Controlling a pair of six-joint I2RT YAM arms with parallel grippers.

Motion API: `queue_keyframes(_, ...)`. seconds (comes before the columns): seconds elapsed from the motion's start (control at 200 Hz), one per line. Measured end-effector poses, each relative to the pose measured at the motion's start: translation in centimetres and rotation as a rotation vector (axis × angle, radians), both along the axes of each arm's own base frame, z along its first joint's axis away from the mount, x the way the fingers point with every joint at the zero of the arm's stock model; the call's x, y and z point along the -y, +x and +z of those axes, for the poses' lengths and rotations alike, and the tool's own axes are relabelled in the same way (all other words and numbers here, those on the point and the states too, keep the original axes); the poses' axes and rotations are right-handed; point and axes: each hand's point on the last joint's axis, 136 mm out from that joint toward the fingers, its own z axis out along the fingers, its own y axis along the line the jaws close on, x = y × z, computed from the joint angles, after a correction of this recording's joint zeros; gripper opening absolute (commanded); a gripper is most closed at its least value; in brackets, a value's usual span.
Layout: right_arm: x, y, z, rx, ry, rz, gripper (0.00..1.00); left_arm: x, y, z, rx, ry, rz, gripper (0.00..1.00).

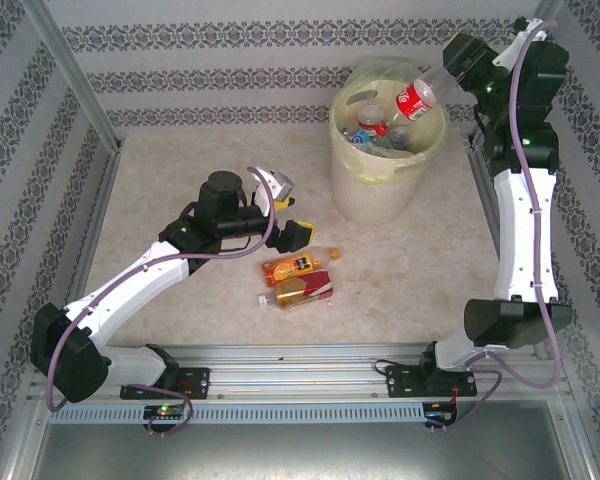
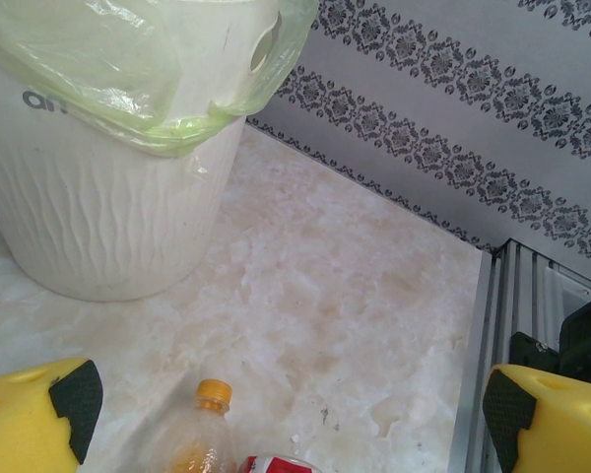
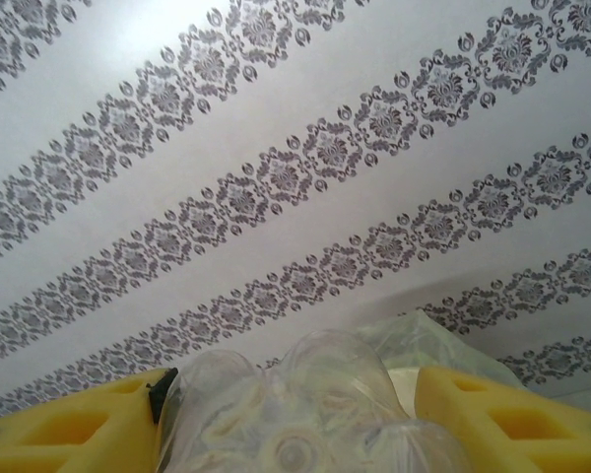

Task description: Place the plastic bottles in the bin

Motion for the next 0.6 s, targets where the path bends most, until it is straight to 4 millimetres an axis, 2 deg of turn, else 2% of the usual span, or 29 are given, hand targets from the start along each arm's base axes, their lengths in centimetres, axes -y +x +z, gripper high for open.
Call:
queue_keyframes(0.17,0.3,1.1,-2.2,-0.075,-0.038,-0.009,0.52,-0.1,-0.2,-0.3,-0.002,0.005,-0.001,1.00)
queue_keyframes(0.6,1.6,4.7,-9.0,-0.325,-0.131,-0.040,0.53,-0.2,0.0,-0.4,0.017,0.017,-0.001,1.00)
